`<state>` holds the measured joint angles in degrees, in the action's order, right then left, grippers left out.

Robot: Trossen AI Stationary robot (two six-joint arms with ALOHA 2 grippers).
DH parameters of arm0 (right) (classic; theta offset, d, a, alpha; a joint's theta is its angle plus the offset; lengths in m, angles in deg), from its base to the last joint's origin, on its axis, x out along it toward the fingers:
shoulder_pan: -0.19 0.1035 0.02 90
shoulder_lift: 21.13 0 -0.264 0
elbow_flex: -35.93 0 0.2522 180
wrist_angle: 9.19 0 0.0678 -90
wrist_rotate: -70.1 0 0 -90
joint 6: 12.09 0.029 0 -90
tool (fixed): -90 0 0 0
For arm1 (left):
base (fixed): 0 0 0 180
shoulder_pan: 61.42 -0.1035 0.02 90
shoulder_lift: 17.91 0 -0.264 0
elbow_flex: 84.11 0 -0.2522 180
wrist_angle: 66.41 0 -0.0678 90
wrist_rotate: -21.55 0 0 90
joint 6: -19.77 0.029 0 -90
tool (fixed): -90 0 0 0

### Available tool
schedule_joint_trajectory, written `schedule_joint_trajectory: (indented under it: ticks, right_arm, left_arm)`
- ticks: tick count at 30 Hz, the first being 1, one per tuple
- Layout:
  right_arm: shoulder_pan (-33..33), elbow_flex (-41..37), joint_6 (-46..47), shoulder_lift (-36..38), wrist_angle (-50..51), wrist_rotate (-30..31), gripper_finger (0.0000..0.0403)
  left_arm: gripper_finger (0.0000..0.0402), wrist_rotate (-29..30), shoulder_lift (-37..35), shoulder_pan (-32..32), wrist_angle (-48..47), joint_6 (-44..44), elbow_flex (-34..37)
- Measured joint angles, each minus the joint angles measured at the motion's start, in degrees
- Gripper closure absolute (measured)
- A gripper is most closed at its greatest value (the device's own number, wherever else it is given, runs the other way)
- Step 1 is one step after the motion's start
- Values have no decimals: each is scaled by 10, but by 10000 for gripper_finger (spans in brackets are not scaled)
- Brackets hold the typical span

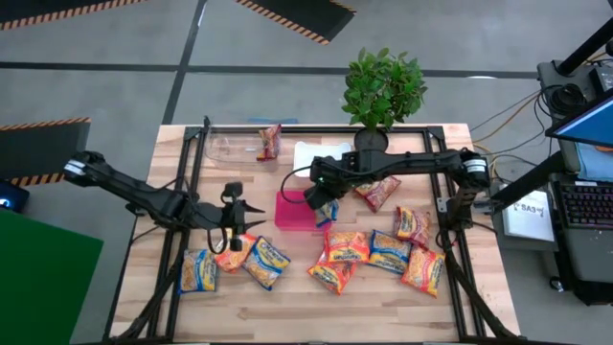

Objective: Sort Maruchan noodles
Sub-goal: Put the blue noodle pack into the red bin

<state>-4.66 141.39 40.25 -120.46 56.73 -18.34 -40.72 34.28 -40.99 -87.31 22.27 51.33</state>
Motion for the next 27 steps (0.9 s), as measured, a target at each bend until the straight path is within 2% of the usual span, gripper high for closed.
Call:
schedule_joint_trajectory:
  ticks: [8, 12, 18, 27]
  right_arm:
    - [0, -1, -22, -19, 6, -2, 391]
    - [0, -1, -25, -32, 7, -23, 391]
    - [2, -1, -44, -53, 8, -33, 391]
    - [5, -1, -73, -83, 11, -31, 391]
  left_arm:
    - [302, 0, 42, 0, 24, 0, 0]
    - [302, 1, 69, -2, 48, 3, 0]
    - [302, 3, 96, -22, 86, 13, 0]
    - [302, 3, 125, -41, 96, 13, 0]
